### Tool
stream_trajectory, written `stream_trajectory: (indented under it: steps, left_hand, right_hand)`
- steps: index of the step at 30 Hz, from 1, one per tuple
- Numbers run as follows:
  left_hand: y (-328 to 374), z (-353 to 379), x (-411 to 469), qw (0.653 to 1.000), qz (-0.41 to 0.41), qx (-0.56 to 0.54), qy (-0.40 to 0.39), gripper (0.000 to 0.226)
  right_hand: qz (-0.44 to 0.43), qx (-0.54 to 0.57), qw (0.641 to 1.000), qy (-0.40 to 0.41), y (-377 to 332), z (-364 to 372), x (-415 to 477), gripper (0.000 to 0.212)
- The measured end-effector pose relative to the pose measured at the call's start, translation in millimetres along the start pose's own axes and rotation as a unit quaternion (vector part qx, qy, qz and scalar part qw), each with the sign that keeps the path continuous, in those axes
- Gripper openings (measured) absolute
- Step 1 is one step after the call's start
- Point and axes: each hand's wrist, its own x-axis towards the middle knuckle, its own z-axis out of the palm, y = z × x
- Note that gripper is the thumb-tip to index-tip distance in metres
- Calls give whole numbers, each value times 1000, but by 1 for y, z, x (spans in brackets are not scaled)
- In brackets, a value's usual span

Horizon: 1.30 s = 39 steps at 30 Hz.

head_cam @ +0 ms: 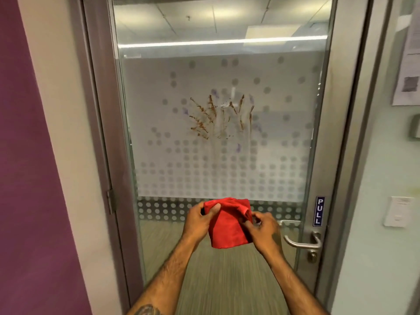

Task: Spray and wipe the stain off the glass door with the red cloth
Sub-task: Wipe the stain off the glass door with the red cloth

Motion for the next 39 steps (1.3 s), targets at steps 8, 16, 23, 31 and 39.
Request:
stream_trajectory:
  steps: [8,16,23,31,39]
  left_hand:
    - [-15,-20,63,996,12,87,-3,10]
    - [-11,-34,131,987,38,157,15,19]
    - [-5,-48,188,986,64,154,-18,15]
    - [-15,-56,209,991,64,100,-62,17]
    - [-12,-111,218,953,199,218,-66,12]
  right_hand:
    - [36,39,999,10,3,50,50,23]
    - [94,93,985,113,-20,104,103,37]
    - [83,93,959,254,-52,146,138,29]
    - [-1,-93,947,309,-60,210,134,66]
    - [15,-143,933,328,-58,227,153,70]
